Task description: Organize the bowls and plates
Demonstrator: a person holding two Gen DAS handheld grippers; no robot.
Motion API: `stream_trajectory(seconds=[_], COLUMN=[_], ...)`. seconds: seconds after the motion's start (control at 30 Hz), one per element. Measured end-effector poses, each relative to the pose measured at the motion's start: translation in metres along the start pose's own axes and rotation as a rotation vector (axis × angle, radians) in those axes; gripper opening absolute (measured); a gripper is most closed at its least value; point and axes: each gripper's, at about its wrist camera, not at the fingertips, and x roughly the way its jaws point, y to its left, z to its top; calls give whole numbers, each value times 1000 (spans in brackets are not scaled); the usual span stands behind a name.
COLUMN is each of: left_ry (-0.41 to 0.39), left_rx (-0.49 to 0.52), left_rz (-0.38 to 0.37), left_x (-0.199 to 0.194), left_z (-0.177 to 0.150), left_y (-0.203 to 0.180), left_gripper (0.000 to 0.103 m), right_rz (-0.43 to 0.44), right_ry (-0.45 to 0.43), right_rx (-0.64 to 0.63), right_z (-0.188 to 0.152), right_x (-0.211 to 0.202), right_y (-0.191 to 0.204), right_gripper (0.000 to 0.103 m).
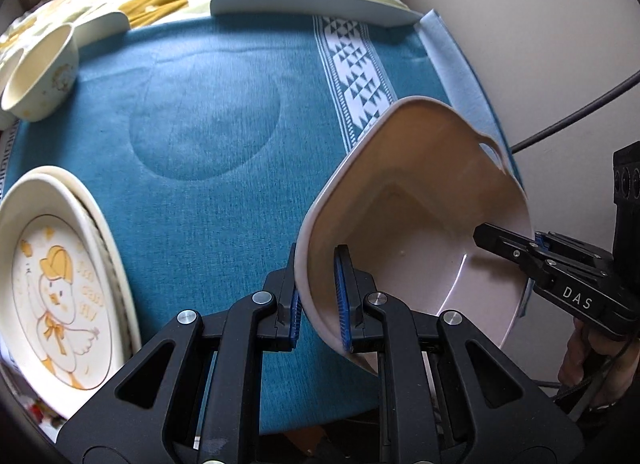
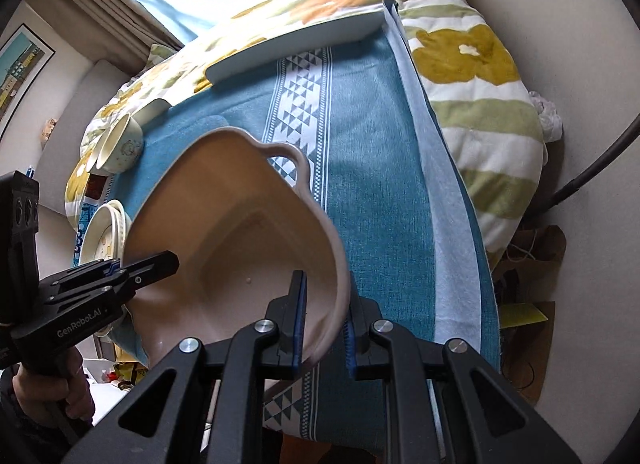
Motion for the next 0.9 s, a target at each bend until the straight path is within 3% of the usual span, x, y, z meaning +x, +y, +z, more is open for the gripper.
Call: stream_trajectory(seconds=[0.27,0.4,0.47,0.5,0.53,0.6,0.7,0.77,0.9], left_ry=[-2,-13,-6,0,4,-11,-37,-34,-33], left_rx=[13,22,24,24,24,22,24,31,37], left_rz=[16,61,65,71,80,95,90,98,104], left_x=[10,11,12,13,14,12,7,6,2], left_z=[5,7,7,7,7,7,7,7,5], left_y=[4,0,0,0,0,0,1,1,2], left_gripper=[13,13,17,26,45,74,77,77,77], right_rz=[23,23,18,19,22,27,33,49,36], right_ry=[5,8,9,9,11,14,7,0,-25], right_rx=[13,8,7,9,13,22,38,54,71], right_z=[1,3,3,3,3,4,4,4,5], right_x=[11,12,13,13,14,15,15,14,7], right_y=[-9,-7,-6,-6,-7,-8,-10,-12,-15], right_gripper=[15,15,15,15,15,15,29,45,45])
